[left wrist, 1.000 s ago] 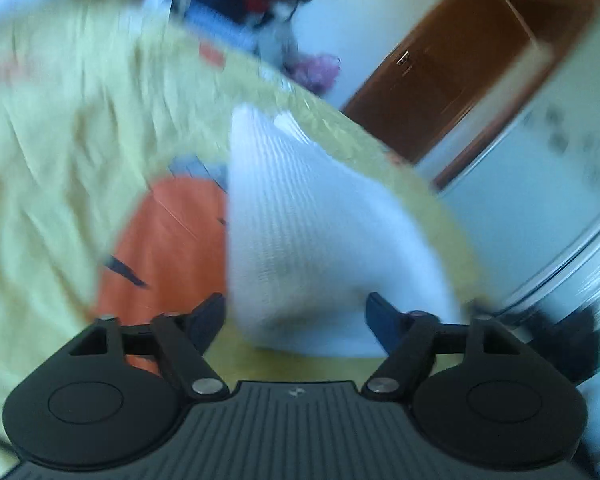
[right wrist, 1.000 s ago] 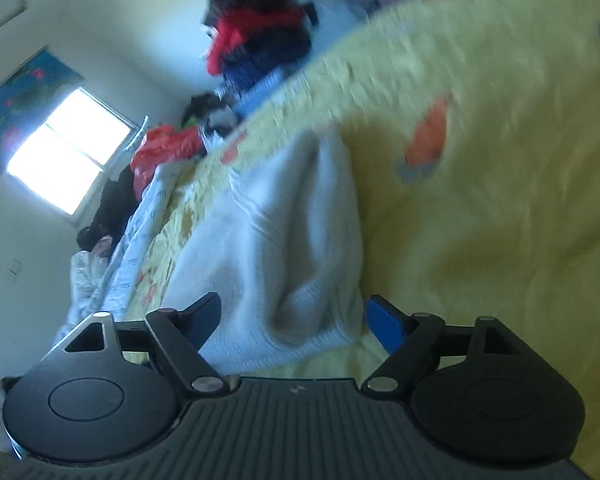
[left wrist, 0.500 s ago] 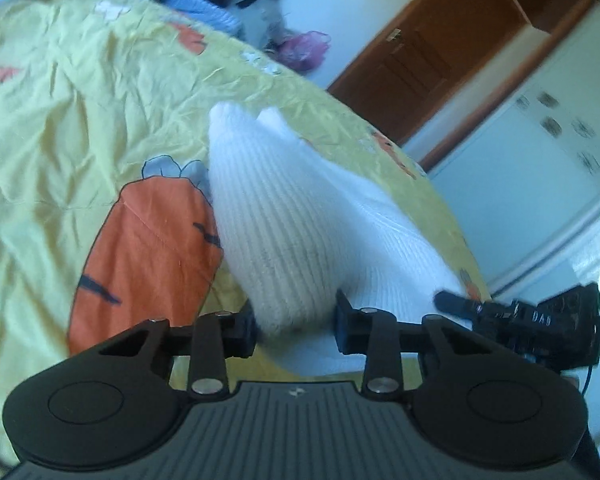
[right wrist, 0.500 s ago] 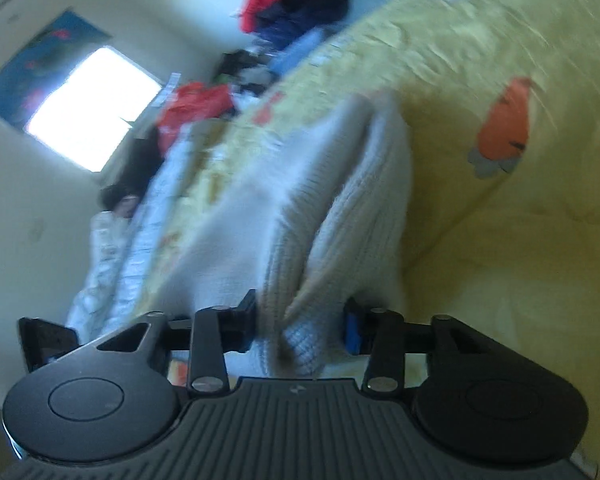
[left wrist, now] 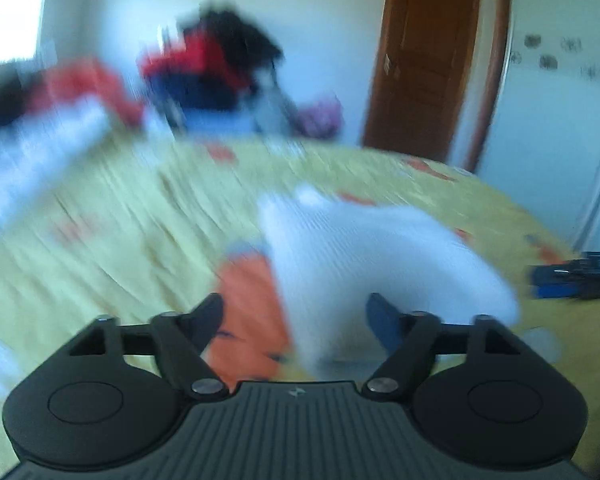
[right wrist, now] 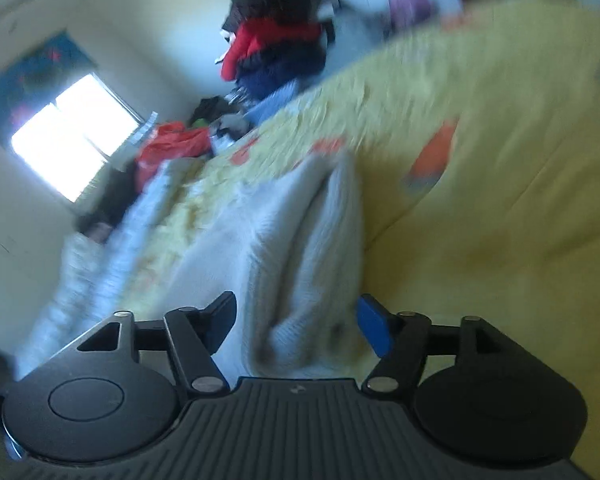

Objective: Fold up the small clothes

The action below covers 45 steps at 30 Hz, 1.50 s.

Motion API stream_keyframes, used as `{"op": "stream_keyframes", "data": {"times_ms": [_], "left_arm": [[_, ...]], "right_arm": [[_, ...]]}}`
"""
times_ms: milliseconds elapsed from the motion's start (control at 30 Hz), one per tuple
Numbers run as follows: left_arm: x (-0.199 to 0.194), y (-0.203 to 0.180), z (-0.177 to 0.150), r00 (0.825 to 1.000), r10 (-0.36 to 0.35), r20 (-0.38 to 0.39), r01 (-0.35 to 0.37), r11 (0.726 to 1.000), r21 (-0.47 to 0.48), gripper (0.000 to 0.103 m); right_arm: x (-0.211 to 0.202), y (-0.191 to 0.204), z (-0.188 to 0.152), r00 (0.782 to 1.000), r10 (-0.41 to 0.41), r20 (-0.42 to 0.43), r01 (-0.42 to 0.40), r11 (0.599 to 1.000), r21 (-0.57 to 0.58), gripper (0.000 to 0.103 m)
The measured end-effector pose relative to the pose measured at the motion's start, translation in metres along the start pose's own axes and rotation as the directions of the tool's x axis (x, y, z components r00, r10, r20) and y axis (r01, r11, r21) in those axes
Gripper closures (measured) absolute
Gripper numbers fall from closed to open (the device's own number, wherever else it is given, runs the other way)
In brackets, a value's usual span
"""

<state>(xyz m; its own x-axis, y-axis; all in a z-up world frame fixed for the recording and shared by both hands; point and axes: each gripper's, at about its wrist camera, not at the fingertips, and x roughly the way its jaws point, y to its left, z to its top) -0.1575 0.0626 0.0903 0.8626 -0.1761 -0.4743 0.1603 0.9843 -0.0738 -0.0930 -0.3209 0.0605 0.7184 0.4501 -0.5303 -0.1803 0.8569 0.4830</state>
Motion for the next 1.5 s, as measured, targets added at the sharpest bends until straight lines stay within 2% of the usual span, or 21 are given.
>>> {"op": "stream_keyframes", "data": {"times_ms": [33,67,133,200,300,367,500,633,767,900,933,967,1000,1033,1133,1500], "left_arm": [[-0.01,-0.001,-0.001,0.998,0.047,0.046,-0.048,0.998,0.039,0.02],[-0.017,-0.002,-0.002,0.994,0.082,0.075,-0.087,0.994,0.063,0.02],[-0.023,-0.002,-0.005,0.99,0.106,0.091,-0.113,0.99,0.079,0.02],[-0.021,-0.003,-0.01,0.992,0.103,0.068,-0.107,0.992,0.061,0.02],[-0.014,-0.015,-0.023,0.993,0.091,0.069,-0.094,0.995,0.035,0.02],[-0.003,-0.027,-0.032,0.993,0.107,0.053,-0.109,0.993,0.037,0.02],[0.023,-0.049,-0.048,0.995,0.087,-0.042,-0.086,0.995,0.044,0.02],[0.036,-0.065,-0.06,0.992,0.106,-0.067,-0.102,0.993,0.06,0.02],[0.047,-0.065,-0.063,0.986,0.118,-0.116,-0.118,0.993,0.004,0.02],[0.062,-0.063,-0.067,0.975,0.127,-0.185,-0.128,0.992,0.007,0.018],[0.063,-0.061,-0.068,0.975,0.125,-0.184,-0.129,0.992,-0.006,0.016],[0.064,-0.059,-0.068,0.973,0.133,-0.191,-0.14,0.99,-0.02,0.008],[0.066,-0.057,-0.068,0.968,0.146,-0.202,-0.155,0.987,-0.03,0.001],[0.067,-0.056,-0.068,0.965,0.158,-0.209,-0.169,0.985,-0.037,0.0],[0.068,-0.061,-0.071,0.962,0.174,-0.21,-0.181,0.983,-0.013,0.0],[0.07,-0.06,-0.069,0.963,0.173,-0.208,-0.18,0.983,-0.016,0.0]], "right_arm": [[-0.01,0.006,-0.005,0.999,-0.044,0.013,0.045,0.997,-0.059,0.033],[-0.018,0.009,-0.011,0.996,-0.082,0.018,0.083,0.99,-0.11,0.025],[-0.024,0.015,-0.022,0.989,-0.151,0.004,0.149,0.972,-0.183,0.018],[-0.025,0.016,-0.033,0.986,-0.169,-0.016,0.162,0.965,-0.205,0.017],[-0.013,0.021,-0.044,0.987,-0.155,-0.051,0.145,0.975,-0.169,0.016],[0.0,0.03,-0.049,0.985,-0.159,-0.061,0.147,0.975,-0.167,0.01],[0.027,0.055,-0.069,0.968,-0.234,-0.086,0.208,0.948,-0.24,0.008],[0.051,0.074,-0.081,0.94,-0.329,-0.091,0.287,0.905,-0.313,0.006],[0.061,0.079,-0.087,0.933,-0.356,-0.049,0.328,0.9,-0.287,0.0],[0.072,0.08,-0.089,0.926,-0.377,0.007,0.363,0.886,-0.288,0.0],[0.075,0.08,-0.09,0.922,-0.386,0.019,0.373,0.877,-0.303,0.0],[0.078,0.081,-0.093,0.918,-0.394,0.037,0.384,0.862,-0.331,0.0],[0.079,0.08,-0.095,0.921,-0.386,0.057,0.381,0.86,-0.338,0.0],[0.078,0.077,-0.095,0.923,-0.381,0.063,0.38,0.866,-0.324,0.0],[0.077,0.075,-0.096,0.924,-0.376,0.066,0.376,0.868,-0.324,0.0],[0.077,0.076,-0.1,0.921,-0.382,0.079,0.386,0.864,-0.323,0.0]]}}
